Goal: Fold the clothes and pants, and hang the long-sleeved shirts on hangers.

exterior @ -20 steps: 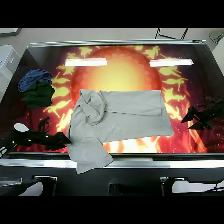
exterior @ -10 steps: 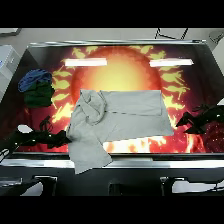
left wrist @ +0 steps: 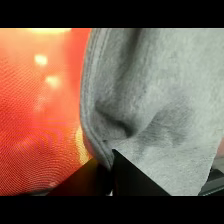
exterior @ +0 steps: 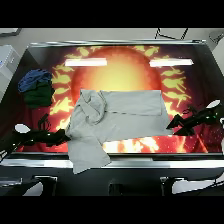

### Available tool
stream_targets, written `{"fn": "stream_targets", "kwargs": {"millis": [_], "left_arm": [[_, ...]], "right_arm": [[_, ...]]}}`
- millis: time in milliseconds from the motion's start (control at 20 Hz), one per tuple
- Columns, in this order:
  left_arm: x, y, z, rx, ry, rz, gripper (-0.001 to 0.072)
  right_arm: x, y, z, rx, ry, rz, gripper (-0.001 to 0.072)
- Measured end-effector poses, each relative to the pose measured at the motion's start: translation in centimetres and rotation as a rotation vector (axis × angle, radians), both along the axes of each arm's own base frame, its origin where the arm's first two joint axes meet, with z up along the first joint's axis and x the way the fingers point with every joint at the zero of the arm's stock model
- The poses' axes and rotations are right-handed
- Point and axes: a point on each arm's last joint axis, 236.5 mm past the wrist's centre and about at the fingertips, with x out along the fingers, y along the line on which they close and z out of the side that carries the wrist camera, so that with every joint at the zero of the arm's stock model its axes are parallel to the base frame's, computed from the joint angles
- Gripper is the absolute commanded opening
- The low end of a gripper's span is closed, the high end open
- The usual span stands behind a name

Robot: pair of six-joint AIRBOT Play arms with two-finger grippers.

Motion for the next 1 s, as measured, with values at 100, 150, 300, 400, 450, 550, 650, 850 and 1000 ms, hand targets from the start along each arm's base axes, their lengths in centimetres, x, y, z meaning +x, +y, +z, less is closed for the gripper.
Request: {"fn": "stream_targets", "kwargs": {"millis": [100, 150, 300, 400, 450, 550, 650, 850, 1000], "left_arm": [[0.1, 0.0, 0.3, 0.002, -0.012, 0.000, 0.0024], [0.4, 0.1, 0.6, 0.004, -0.023, 0.002, 0.0023], [3.1, 1.0, 3.5, 0.022, -0.127, 0.016, 0.0023], [7.1, 2.5, 8.8, 0.055, -0.298, 0.039, 0.0023], [9.4, 3.4, 12.8, 0.079, -0.414, 0.054, 0.0024], [13.2, 5.7, 24.6, 0.150, -0.716, 0.097, 0.0024], [13.6, 7.7, 38.6, 0.243, -1.047, 0.153, 0.0024], [4.4, 8.3, 59.9, 0.459, -1.568, 0.245, 0.0024], [-2.8, 6.4, 66.6, 0.518, -1.775, 0.296, 0.0024]], "right_arm": [[0.6, 0.9, -0.7, -0.018, -0.018, 0.025, 0.0041], [0.8, 1.3, -0.7, -0.020, -0.021, 0.037, 0.0039], [2.3, 1.6, 1.1, -0.043, -0.082, 0.066, 0.0037], [5.3, 1.3, 5.3, -0.069, -0.213, 0.072, 0.0037], [7.5, 0.8, 8.6, -0.106, -0.325, 0.068, 0.0037], [12.2, -0.5, 18.1, -0.209, -0.622, 0.049, 0.0038], [14.7, -1.3, 32.2, -0.357, -1.011, 0.018, 0.0039], [7.3, -1.1, 54.7, -0.672, -1.576, -0.075, 0.0039], [-0.6, 0.5, 62.3, -0.781, -1.778, -0.144, 0.0039]]}}
